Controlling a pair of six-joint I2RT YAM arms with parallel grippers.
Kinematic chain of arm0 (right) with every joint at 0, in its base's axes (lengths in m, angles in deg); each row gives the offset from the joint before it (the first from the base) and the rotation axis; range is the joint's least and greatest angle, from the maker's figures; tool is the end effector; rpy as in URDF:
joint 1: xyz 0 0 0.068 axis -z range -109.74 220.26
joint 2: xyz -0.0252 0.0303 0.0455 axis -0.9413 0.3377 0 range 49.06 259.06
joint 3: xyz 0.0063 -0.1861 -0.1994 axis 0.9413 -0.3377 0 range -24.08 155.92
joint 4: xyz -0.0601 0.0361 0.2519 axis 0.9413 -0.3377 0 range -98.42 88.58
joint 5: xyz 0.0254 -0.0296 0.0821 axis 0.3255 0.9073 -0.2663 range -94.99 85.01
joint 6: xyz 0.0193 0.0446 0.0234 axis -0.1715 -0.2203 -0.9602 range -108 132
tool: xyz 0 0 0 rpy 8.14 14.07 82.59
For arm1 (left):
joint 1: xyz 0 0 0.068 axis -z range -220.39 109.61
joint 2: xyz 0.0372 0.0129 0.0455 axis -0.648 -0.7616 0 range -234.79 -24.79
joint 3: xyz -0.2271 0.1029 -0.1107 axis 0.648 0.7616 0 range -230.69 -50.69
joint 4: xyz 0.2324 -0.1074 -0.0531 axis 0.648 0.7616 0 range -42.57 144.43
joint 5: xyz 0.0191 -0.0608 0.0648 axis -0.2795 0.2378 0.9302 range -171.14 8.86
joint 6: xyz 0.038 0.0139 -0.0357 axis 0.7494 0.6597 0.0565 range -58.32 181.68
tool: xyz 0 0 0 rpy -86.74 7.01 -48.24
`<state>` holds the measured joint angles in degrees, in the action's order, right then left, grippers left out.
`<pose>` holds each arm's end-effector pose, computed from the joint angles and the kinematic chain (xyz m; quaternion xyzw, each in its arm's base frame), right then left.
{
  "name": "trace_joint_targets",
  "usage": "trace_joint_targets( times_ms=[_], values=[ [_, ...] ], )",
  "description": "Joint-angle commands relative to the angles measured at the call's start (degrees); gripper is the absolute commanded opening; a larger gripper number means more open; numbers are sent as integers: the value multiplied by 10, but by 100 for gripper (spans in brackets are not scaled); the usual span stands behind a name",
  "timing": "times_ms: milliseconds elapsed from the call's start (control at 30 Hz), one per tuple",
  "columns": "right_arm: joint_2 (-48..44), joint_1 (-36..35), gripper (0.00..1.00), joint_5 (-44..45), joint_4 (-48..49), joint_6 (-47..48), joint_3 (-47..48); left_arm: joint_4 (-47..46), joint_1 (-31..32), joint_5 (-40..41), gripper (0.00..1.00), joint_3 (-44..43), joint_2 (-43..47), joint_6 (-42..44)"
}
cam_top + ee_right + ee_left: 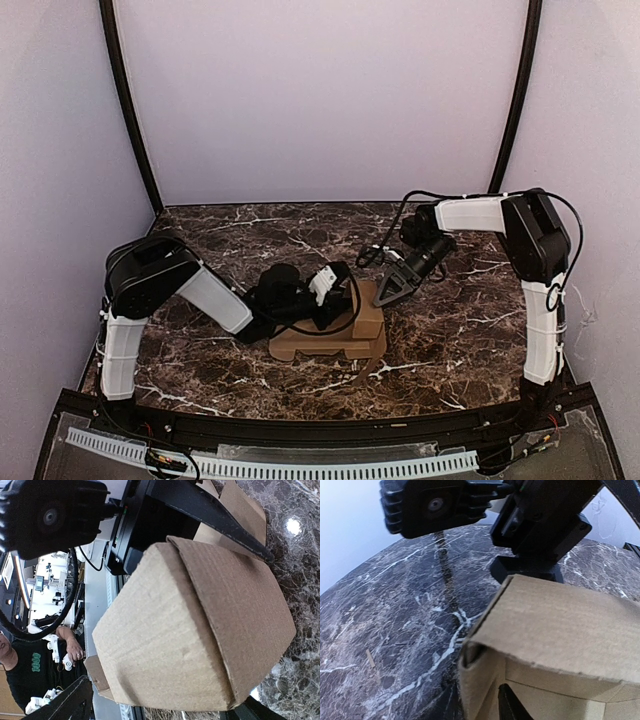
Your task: Fold the paper box
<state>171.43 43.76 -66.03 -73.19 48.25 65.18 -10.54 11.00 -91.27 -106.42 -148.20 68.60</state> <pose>0.3225 0.1957 0.1647 0.3886 -0.7635 -0.5112 0.0684 0.2580 -0.3331 0.1115 0.4206 0.6372 -0.3055 0.5689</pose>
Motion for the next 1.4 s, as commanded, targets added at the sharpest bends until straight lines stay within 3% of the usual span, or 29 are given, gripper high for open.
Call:
trace_joint_targets(
  times_ms=[0,167,367,700,867,1033,1200,1367],
  values=[
    [-9,-2,85,10,1,9,11,35,-13,-92,29,-22,13,8],
    [-6,-2,85,11,0,9,17,69,-20,-152,20,-50,6,11],
    [-9,-1,85,3,0,6,14,95,-20,-146,4,-67,-8,15],
    [-9,-1,85,-7,6,-2,9,119,2,-71,1,-63,-5,42],
    [-6,-1,85,-32,4,-8,13,121,29,31,1,-63,-3,60],
    [1,-2,86,-55,-11,-6,26,21,64,194,1,-32,-2,43],
    [8,-1,86,-65,-20,-2,39,-35,86,271,1,-13,0,0],
    [-2,19,86,-47,-25,2,57,-31,89,279,1,-4,10,-7]
  ],
)
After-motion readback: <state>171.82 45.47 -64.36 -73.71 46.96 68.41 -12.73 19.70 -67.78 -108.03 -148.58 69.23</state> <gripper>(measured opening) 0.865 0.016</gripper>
